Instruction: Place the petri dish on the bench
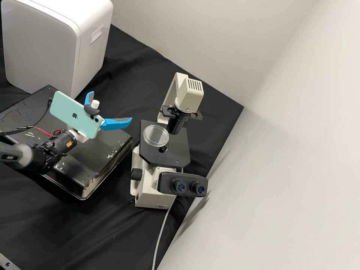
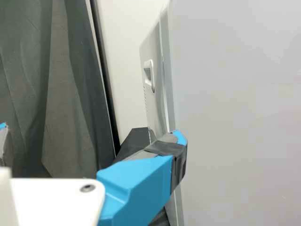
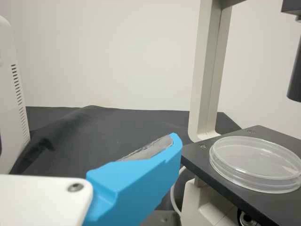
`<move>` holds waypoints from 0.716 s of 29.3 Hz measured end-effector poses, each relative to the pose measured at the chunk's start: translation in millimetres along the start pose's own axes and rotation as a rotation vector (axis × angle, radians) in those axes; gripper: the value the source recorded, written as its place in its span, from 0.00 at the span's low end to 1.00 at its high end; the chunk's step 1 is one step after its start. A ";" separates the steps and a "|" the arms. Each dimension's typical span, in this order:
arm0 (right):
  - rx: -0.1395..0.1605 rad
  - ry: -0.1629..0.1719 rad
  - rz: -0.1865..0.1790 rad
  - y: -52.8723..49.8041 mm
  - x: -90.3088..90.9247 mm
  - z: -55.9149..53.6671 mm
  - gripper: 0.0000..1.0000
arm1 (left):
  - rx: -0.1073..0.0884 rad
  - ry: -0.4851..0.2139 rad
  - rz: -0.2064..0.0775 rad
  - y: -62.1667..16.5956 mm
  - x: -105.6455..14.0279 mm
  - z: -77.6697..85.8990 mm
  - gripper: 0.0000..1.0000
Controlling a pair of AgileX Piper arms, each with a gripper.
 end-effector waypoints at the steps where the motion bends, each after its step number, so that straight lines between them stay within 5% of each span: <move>1: 0.000 0.000 0.000 0.0 0.0 0.0 1.00 | 0.000 0.000 0.000 0.0 0.0 0.0 1.00; 15: 0.000 0.000 0.000 0.0 0.0 0.0 1.00 | 0.002 0.000 -0.012 -3.3 -3.5 -0.5 1.00; 21: 0.000 0.000 0.000 0.0 0.0 0.0 1.00 | 0.045 -0.064 -0.053 -16.6 -25.4 3.1 1.00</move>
